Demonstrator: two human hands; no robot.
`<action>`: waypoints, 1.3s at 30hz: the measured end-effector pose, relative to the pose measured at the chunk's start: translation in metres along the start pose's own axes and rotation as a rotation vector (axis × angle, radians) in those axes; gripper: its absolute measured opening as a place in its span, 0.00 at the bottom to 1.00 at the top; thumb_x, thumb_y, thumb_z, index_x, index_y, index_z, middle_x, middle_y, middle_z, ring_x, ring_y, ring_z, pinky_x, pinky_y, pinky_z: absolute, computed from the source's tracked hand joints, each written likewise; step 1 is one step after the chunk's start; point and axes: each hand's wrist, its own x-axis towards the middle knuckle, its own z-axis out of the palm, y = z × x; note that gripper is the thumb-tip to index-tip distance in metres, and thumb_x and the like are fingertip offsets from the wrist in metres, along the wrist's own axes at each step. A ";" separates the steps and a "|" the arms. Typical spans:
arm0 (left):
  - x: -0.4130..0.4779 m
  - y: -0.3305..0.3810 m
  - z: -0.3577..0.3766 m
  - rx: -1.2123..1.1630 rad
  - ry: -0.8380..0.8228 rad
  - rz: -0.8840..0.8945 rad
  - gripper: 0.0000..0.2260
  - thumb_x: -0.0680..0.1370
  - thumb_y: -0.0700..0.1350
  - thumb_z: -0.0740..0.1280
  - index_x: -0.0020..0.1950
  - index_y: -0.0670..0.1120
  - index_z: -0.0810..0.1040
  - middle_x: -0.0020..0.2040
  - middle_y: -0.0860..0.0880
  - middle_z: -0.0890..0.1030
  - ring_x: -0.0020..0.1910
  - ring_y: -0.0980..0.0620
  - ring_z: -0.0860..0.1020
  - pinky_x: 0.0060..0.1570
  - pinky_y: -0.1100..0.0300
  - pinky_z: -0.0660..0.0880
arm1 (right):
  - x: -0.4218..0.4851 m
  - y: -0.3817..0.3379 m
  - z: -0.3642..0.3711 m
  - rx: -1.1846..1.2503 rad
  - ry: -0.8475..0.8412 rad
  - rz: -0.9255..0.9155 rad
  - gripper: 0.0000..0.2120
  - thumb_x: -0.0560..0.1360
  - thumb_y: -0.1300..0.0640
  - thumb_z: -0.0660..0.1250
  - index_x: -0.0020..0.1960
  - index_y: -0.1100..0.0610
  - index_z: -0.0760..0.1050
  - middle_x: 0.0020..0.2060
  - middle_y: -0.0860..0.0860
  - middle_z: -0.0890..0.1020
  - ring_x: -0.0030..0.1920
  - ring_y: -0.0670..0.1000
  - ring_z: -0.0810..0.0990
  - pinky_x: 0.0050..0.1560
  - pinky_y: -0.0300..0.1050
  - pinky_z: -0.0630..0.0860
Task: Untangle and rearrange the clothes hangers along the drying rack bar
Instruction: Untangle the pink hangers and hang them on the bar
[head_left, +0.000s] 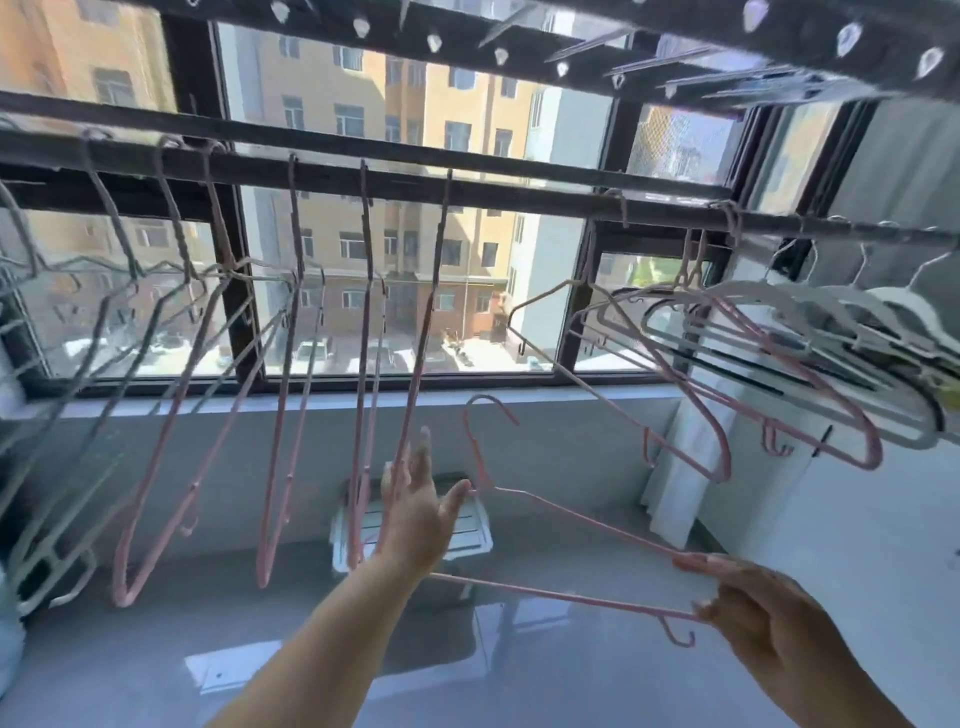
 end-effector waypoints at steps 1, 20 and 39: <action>0.002 -0.004 -0.001 0.028 -0.018 0.040 0.28 0.78 0.54 0.57 0.74 0.47 0.52 0.74 0.46 0.55 0.74 0.46 0.50 0.70 0.58 0.47 | 0.000 0.001 -0.006 0.037 -0.008 0.016 0.22 0.54 0.52 0.78 0.39 0.69 0.82 0.16 0.44 0.57 0.16 0.43 0.55 0.22 0.35 0.68; -0.021 0.004 0.033 -0.529 -0.126 -0.225 0.14 0.79 0.33 0.52 0.51 0.43 0.76 0.32 0.49 0.69 0.29 0.56 0.64 0.27 0.69 0.61 | 0.027 0.067 0.032 -0.867 -0.240 -0.159 0.18 0.74 0.59 0.65 0.63 0.52 0.70 0.59 0.47 0.72 0.61 0.45 0.69 0.53 0.20 0.61; 0.013 0.082 0.028 -1.065 0.107 -0.419 0.14 0.78 0.32 0.52 0.58 0.41 0.72 0.40 0.48 0.75 0.39 0.55 0.72 0.39 0.65 0.68 | -0.023 0.076 0.086 -0.541 -0.412 -0.230 0.13 0.79 0.66 0.55 0.54 0.48 0.68 0.36 0.47 0.77 0.40 0.44 0.77 0.45 0.30 0.70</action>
